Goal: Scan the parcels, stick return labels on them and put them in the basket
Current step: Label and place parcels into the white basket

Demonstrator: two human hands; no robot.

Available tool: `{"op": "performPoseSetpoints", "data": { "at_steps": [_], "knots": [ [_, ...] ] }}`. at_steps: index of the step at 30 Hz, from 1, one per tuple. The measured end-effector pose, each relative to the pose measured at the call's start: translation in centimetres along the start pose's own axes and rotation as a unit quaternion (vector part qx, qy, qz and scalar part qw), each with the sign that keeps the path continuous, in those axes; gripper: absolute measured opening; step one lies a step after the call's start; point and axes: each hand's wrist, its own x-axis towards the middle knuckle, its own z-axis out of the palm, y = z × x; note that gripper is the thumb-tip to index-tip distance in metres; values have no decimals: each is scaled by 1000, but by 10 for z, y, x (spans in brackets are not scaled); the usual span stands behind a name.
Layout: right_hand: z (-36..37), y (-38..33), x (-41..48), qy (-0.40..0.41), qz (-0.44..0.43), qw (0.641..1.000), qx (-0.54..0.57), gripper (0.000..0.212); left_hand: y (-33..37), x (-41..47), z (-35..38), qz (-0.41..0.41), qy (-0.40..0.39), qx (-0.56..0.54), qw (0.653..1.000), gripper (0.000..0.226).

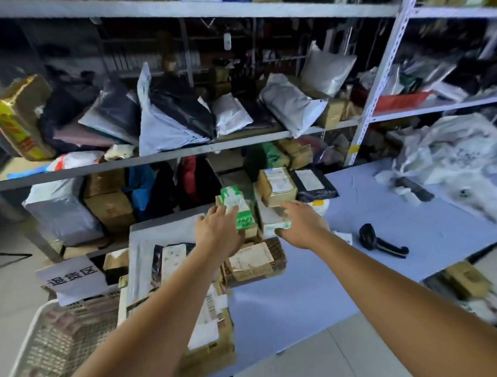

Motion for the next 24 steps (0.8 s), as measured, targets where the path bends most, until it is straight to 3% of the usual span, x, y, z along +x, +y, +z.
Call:
{"op": "performPoseSetpoints", "data": {
  "at_steps": [6, 14, 19, 22, 24],
  "knots": [
    [-12, 77, 73, -16, 80, 994, 79, 65, 54, 88, 27, -4, -24, -59, 998, 55],
    [6, 134, 179, -20, 82, 978, 190, 60, 90, 172, 80, -87, -60, -127, 986, 39],
    [33, 156, 255, -56, 74, 959, 267, 67, 113, 235, 110, -208, -91, -211, 951, 29],
    [46, 165, 285, -75, 43, 962, 257, 65, 126, 270, 118, -298, -104, -279, 907, 39],
    [50, 168, 297, -88, 13, 964, 249, 57, 132, 283, 123, -330, -99, -317, 884, 34]
  ]
}}
